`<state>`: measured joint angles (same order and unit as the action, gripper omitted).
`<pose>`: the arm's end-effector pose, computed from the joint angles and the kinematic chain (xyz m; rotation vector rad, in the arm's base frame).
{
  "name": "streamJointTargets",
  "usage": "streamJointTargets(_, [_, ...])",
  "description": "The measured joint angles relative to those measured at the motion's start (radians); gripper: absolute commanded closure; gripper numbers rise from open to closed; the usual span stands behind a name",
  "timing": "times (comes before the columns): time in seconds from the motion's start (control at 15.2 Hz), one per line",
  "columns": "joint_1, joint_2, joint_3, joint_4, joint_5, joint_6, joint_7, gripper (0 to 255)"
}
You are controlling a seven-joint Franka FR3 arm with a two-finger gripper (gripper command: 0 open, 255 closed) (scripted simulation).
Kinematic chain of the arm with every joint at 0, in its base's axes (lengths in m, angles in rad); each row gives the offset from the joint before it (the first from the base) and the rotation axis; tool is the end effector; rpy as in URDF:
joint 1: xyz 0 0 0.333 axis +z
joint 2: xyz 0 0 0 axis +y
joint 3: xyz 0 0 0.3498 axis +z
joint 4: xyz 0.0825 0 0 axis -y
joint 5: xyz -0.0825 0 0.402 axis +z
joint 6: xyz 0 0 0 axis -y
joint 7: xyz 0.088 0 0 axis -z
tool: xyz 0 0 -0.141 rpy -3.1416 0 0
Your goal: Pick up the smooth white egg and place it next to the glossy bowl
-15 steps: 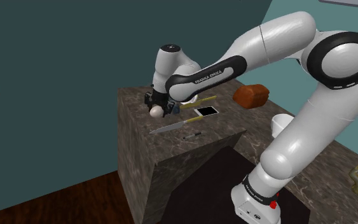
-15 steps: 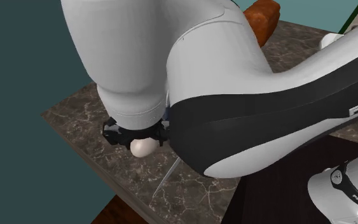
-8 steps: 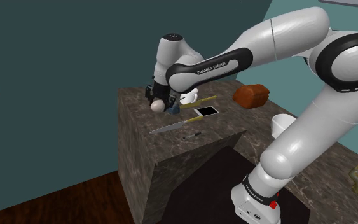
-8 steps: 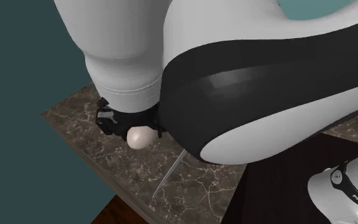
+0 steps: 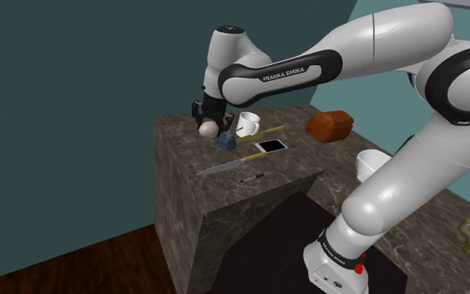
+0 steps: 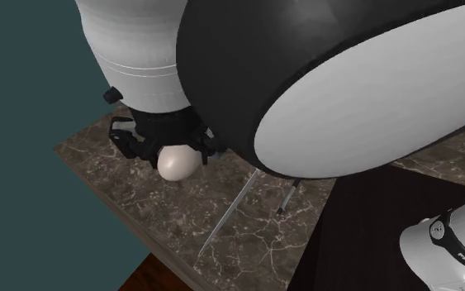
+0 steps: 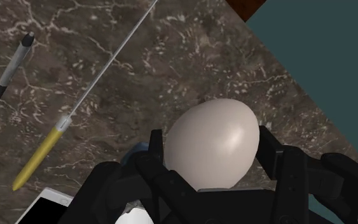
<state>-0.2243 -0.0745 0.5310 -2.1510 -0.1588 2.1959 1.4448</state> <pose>0.5297 0.1605 0.4312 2.6804 -1.5546 0.3113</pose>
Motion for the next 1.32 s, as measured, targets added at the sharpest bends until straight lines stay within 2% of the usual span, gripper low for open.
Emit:
streamJointTargets(0.86, [0.001,-0.052,-0.01,0.123,0.045,-0.164,-0.051,255])
streamJointTargets(1.32, [-0.022,-0.24,-0.118,-0.051,0.132,-0.145,-0.226,255])
